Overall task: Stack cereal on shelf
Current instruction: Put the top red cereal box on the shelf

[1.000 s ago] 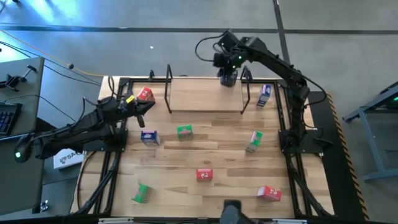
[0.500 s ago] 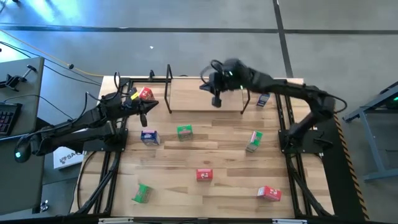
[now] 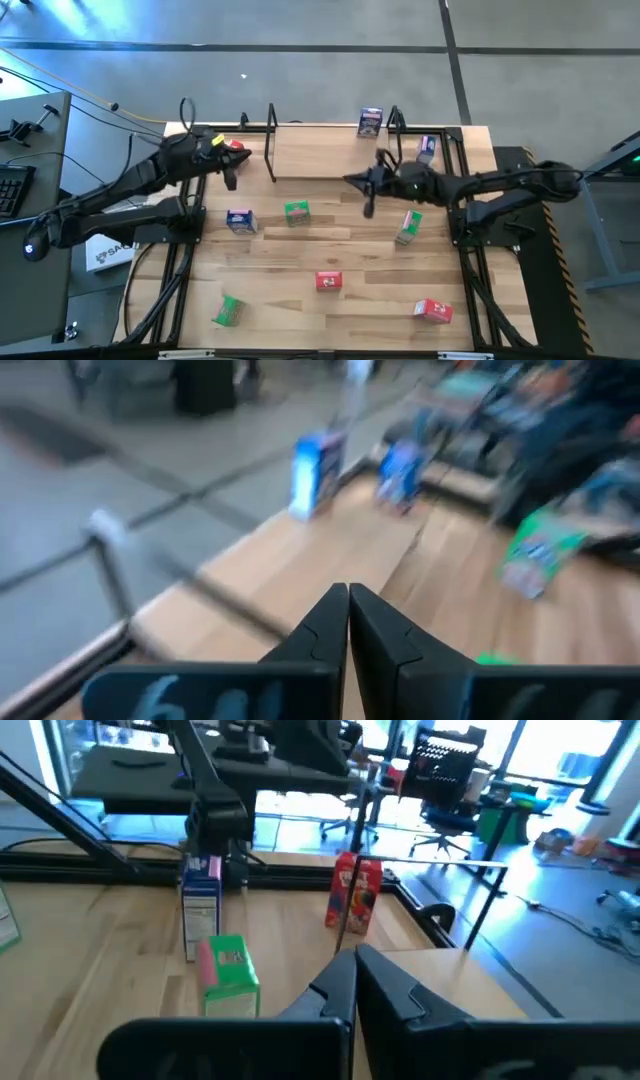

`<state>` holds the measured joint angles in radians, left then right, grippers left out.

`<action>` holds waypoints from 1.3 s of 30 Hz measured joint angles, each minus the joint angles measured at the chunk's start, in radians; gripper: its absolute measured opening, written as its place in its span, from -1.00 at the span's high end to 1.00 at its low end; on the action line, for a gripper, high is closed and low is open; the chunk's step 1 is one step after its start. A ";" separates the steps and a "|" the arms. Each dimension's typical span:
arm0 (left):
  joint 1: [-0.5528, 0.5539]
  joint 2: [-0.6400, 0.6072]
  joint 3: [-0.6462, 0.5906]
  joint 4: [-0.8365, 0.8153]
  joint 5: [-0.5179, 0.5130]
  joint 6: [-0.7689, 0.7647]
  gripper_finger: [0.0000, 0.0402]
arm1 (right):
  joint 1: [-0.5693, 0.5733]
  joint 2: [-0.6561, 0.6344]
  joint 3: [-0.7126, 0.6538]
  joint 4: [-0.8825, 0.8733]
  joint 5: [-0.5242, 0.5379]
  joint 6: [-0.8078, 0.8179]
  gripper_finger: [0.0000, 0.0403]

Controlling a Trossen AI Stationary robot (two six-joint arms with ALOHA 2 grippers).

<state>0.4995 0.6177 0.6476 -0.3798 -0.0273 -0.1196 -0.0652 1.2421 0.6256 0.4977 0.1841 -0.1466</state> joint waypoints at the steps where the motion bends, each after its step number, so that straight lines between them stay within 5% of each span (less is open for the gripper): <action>1: 0.009 0.033 0.035 -0.059 -0.008 -0.001 0.94 | 0.014 -0.007 -0.026 0.034 0.022 0.000 1.00; 10: 0.073 0.324 0.269 -0.537 -0.087 -0.018 0.54 | 0.055 -0.022 -0.118 0.170 0.050 -0.017 1.00; 15: 0.102 0.418 0.342 -0.669 -0.176 -0.002 0.28 | 0.055 -0.022 -0.118 0.151 0.031 -0.022 1.00; 29: 0.301 0.596 0.389 -0.724 -0.185 0.061 -0.22 | 0.055 -0.021 -0.118 0.142 0.011 -0.018 1.00; 39: 0.401 0.677 0.389 -0.717 -0.118 0.131 -0.30 | 0.055 -0.021 -0.118 0.143 -0.006 -0.018 1.00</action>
<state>0.9003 1.2942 1.0363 -1.0969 -0.1457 0.0117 -0.0101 1.2213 0.5079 0.6402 0.1781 -0.1650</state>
